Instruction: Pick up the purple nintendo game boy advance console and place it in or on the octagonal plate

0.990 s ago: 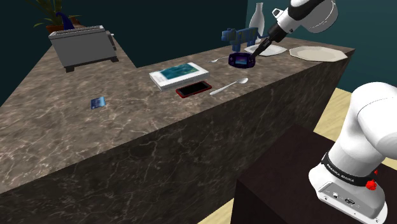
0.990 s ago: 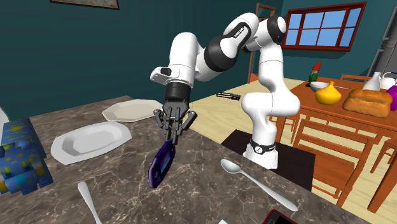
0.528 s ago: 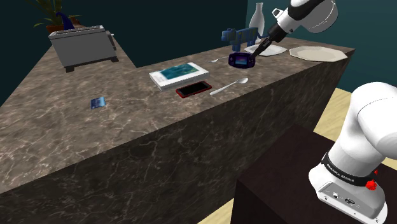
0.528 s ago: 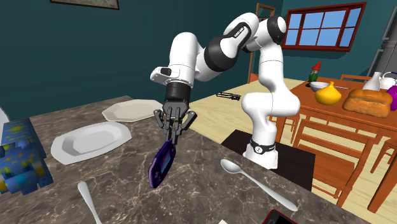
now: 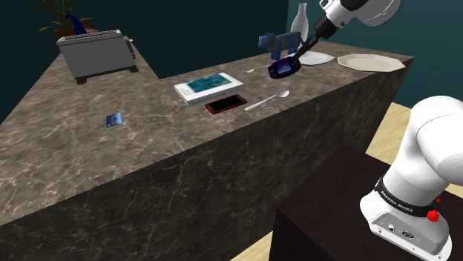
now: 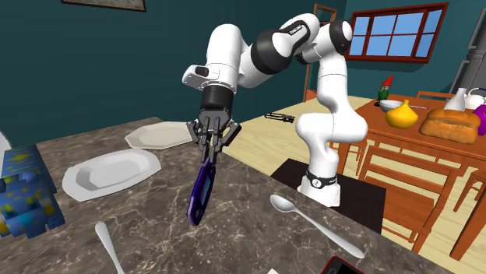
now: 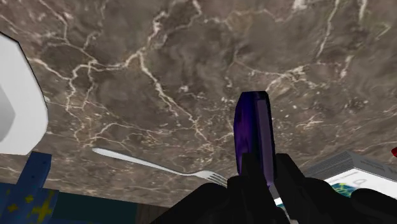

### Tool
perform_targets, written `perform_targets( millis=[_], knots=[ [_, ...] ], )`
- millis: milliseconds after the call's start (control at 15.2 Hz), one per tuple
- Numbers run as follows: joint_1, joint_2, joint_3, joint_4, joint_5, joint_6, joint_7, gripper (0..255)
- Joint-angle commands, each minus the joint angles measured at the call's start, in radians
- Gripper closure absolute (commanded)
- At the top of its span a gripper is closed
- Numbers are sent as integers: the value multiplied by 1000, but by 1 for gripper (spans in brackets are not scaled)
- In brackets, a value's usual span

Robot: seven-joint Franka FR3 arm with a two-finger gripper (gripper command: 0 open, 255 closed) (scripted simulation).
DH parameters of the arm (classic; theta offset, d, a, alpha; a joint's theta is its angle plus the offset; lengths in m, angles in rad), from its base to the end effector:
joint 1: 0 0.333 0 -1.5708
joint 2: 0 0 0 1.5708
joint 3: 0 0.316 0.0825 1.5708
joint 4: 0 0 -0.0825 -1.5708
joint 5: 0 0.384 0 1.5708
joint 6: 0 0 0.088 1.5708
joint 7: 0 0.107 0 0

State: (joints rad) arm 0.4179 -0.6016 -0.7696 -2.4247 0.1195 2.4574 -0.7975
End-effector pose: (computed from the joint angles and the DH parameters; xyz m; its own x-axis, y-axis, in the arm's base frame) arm 0.4143 -0.1880 0.5123 0.7364 0.2564 0.6261 0.3756 -0.9246 -0.0631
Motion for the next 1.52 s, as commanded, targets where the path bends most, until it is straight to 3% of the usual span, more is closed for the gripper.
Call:
perform_targets(
  millis=[0, 528, 990, 1452],
  knots=[
    [-7, -5, 13, 23, -5, -29, 14, 255],
    [-20, -14, 51, 101, -17, -116, 55, 255],
    [-56, -57, -78, 178, -48, -248, -73, 255],
    [-44, -57, -235, 314, -66, -384, -203, 255]
  ],
)
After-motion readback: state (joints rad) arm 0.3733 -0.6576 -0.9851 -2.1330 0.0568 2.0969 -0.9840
